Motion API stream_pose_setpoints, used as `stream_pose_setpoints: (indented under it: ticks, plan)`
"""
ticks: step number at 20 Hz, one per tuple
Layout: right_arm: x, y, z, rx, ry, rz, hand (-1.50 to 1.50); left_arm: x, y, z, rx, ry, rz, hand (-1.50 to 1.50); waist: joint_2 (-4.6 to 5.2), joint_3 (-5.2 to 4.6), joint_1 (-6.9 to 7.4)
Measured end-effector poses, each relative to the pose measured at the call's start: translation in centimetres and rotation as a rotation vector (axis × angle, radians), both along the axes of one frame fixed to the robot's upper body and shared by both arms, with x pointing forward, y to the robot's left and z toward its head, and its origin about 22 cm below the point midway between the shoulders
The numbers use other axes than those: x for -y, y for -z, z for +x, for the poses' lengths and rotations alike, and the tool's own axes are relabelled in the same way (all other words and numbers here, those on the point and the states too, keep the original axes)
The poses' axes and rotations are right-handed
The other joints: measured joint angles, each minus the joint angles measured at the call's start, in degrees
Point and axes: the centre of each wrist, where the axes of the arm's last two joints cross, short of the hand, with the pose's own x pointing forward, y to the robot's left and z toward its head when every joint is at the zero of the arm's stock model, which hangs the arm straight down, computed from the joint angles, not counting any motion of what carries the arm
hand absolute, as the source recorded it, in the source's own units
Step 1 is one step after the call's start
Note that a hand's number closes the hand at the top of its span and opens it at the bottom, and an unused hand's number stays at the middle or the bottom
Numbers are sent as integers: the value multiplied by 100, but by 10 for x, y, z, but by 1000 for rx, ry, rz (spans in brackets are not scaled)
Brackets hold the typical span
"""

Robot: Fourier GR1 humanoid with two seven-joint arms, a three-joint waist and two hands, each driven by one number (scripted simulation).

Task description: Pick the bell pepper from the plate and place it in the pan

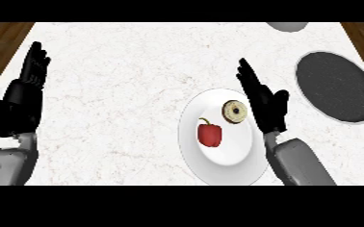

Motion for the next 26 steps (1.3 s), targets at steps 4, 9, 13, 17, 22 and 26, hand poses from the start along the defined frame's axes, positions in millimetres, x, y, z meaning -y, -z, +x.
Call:
stream_pose_setpoints:
  ticks: [4, 9, 13, 17, 22, 26]
  plan:
    - [-6, 3, 1, 22, -203, -60, 150, 7, 4, 4, -22, 24, -29, 0, -20, -76, -22]
    - [-1, -4, 1, 176, -412, -277, -150, 20, 17, 5, -86, 78, -127, 0, -42, -112, -83]
    - [27, -3, -16, 402, -331, -421, -150, 20, 25, 2, -119, 76, -169, 0, -95, -119, -261]
    - [58, -31, -31, 536, -288, -551, -150, 19, 32, -1, -131, 85, -184, 0, -103, -126, -280]
    - [77, -94, -41, 544, -357, -768, -150, 20, 29, 1, -134, 88, -182, 0, -114, -138, -250]
    - [69, -139, -51, 491, -402, -933, -150, 20, 29, 6, -138, 96, -183, 0, -102, -143, -222]
